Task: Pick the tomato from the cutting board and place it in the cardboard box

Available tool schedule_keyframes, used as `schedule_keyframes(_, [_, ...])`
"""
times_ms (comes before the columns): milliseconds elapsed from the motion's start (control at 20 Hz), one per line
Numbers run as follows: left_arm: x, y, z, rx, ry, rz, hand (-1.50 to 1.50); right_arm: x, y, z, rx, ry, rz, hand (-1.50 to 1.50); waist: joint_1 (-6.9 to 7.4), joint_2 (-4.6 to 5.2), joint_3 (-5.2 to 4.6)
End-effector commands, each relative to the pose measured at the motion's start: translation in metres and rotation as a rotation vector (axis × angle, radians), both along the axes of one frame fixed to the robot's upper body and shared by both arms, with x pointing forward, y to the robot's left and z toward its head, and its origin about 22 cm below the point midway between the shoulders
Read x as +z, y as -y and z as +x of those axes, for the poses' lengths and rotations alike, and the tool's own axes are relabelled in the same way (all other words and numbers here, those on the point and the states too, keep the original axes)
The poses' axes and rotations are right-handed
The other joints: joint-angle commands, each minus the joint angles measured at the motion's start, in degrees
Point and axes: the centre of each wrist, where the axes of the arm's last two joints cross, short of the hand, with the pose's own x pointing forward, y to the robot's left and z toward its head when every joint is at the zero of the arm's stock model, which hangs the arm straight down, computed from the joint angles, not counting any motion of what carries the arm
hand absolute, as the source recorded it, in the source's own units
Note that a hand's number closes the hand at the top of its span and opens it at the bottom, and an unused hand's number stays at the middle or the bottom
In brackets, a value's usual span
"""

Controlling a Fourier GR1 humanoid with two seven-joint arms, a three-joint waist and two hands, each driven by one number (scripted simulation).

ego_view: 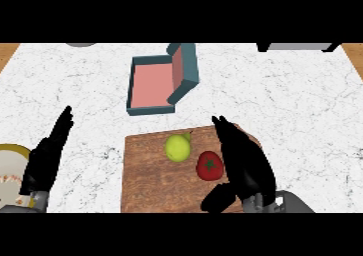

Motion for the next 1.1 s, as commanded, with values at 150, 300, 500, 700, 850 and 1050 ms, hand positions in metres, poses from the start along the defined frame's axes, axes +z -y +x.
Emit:
schedule_keyframes(150, [-0.01,-0.001,-0.003,0.005,-0.006,-0.003,0.0,-0.019,0.0,-0.001,-0.118,-0.125,-0.121,-1.5,-0.25,0.14,0.01])
schedule_keyframes(300, [-0.018,0.003,-0.003,0.005,0.009,0.016,0.0,-0.016,-0.003,-0.006,-0.113,-0.116,-0.108,-1.5,-0.3,0.12,0.02])
schedule_keyframes(500, [0.002,0.011,-0.003,0.003,0.006,-0.004,0.0,-0.03,-0.008,-0.02,-0.116,-0.11,-0.099,-1.5,-0.2,0.02,0.06])
schedule_keyframes(700, [-0.025,0.0,-0.017,-0.006,-0.009,0.003,0.0,-0.033,0.004,0.005,-0.133,-0.102,-0.09,-1.5,-0.08,0.16,0.03])
schedule_keyframes(850, [-0.024,0.019,-0.005,-0.001,-0.005,-0.005,0.0,-0.034,-0.004,0.006,-0.116,-0.117,-0.098,-1.5,-0.18,0.18,0.04])
schedule_keyframes(1050, [-0.009,0.003,-0.005,-0.008,-0.001,-0.011,0.0,-0.042,-0.025,0.007,-0.14,-0.12,-0.085,-1.5,0.05,0.16,0.05])
